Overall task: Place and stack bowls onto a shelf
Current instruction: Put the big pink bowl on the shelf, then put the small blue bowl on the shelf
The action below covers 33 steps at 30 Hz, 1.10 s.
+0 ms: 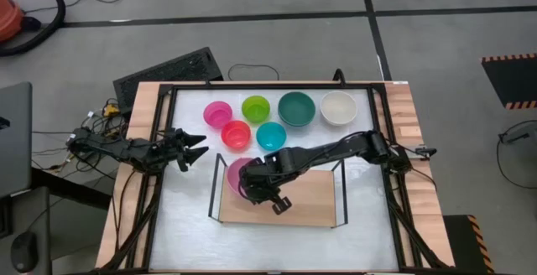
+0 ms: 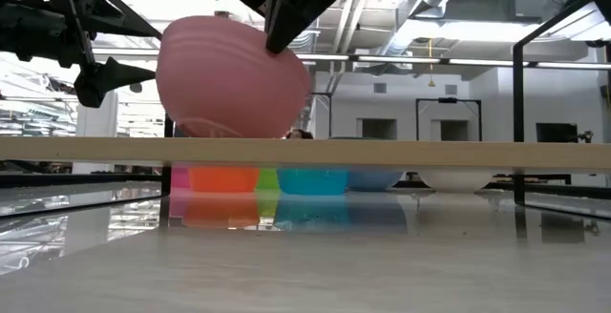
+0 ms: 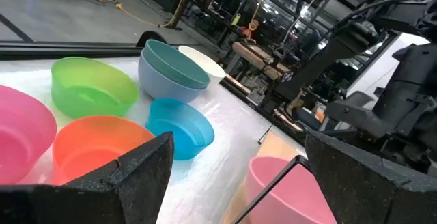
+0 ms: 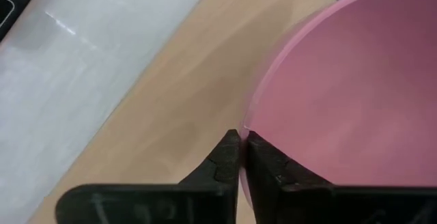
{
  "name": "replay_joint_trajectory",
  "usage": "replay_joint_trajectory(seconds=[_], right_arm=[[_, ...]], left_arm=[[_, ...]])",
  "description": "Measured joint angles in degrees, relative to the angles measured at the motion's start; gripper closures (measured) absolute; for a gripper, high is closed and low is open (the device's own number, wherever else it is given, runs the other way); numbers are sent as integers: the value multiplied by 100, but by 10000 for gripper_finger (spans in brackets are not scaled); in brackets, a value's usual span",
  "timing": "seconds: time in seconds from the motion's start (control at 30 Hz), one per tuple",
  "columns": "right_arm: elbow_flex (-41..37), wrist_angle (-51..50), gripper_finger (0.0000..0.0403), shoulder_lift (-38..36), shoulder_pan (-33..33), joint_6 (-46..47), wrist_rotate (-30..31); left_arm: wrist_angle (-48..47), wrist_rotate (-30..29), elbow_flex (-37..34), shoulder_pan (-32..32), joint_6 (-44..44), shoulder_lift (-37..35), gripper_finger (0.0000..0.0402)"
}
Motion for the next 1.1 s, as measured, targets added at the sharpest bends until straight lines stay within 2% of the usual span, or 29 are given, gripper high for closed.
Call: replay_joint_trajectory(seconds=[0.2,0.43,0.57,0.73,0.93,1.0,1.1], right_arm=[[-18,13,350,0,0,410,7],[-20,243,339,-2,0,386,18],[-20,337,313,-2,4,414,20],[22,612,258,-56,-18,679,-84],[512,395,207,-294,-78,696,-81],[744,240,203,-426,-141,714,61],[1006,-166,206,-714,-322,740,637]], left_arm=[[-2,0,1,0,2,0,86],[-2,2,1,1,2,0,86],[-2,4,1,1,4,0,86],[0,4,1,2,-2,0,86],[34,9,1,2,-7,-1,86],[98,11,1,0,-37,0,86],[158,-58,3,2,-96,-2,86]])
